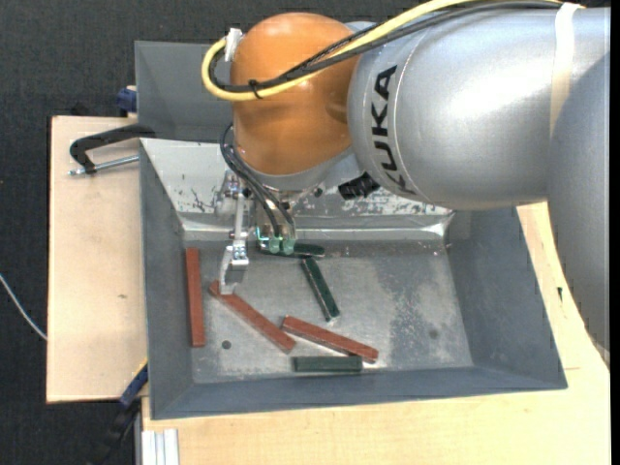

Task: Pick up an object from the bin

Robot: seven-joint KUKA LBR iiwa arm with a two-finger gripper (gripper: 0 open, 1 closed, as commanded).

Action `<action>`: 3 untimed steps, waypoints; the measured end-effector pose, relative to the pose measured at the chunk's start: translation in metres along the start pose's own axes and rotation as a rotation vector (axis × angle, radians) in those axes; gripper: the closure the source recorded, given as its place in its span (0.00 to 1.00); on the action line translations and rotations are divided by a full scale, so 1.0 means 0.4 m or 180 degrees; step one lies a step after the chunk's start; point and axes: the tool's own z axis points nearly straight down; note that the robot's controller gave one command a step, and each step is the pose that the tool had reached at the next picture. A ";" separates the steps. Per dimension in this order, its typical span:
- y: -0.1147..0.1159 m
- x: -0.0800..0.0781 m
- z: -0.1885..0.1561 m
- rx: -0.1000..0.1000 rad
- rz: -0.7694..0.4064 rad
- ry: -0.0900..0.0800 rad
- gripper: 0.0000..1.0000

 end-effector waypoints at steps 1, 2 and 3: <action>-0.003 -0.005 -0.012 -0.0006 0.0009 -0.0027 0.00; -0.021 0.026 0.116 -0.0013 0.0088 -0.0043 0.00; -0.058 0.108 0.289 -0.0008 0.0243 -0.0029 0.00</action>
Offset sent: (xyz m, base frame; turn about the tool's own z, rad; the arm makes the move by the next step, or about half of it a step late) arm -0.0421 -0.0246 -0.1598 0.0809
